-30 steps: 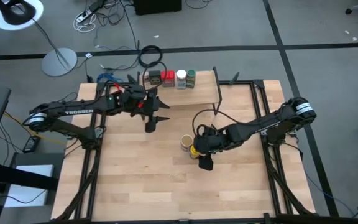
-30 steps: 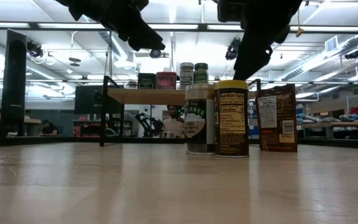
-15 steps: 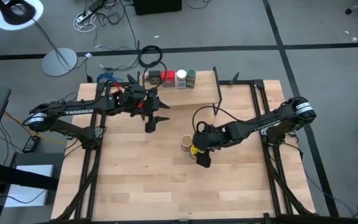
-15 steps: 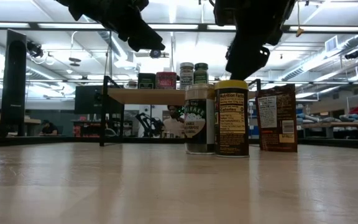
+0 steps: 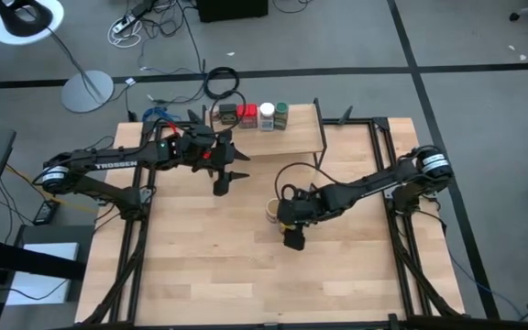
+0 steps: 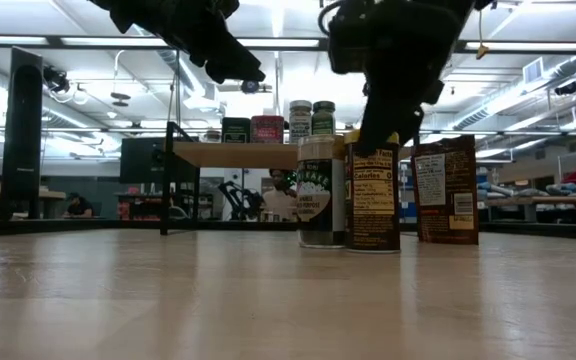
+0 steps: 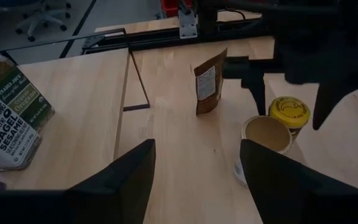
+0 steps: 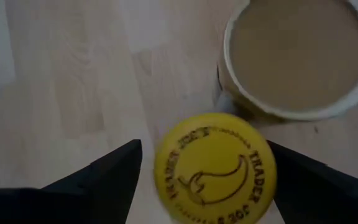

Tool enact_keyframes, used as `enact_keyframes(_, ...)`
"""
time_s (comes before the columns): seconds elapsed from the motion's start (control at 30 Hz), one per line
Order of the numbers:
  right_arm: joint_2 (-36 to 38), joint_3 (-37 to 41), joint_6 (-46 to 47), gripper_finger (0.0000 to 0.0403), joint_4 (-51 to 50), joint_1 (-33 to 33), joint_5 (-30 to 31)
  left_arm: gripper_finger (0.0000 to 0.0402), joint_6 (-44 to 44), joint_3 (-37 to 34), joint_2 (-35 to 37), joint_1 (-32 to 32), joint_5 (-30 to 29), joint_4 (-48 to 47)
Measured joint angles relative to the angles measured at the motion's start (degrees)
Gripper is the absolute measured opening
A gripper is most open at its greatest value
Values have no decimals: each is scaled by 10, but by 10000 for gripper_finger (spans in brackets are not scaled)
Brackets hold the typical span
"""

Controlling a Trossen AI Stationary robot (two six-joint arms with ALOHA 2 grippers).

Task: Shelf spices
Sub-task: Put the yellow seasoning can on the shelf

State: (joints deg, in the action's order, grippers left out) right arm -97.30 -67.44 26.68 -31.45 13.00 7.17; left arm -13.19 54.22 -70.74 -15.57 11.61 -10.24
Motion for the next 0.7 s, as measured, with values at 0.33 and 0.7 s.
enact_keyframes(0.33,-10,0,3,246,3,-4,-15,239,0,0,0,0,0,-1)
enact_keyframes(0.7,-7,-5,15,222,-9,-9,-14,239,1,0,0,0,0,-19)
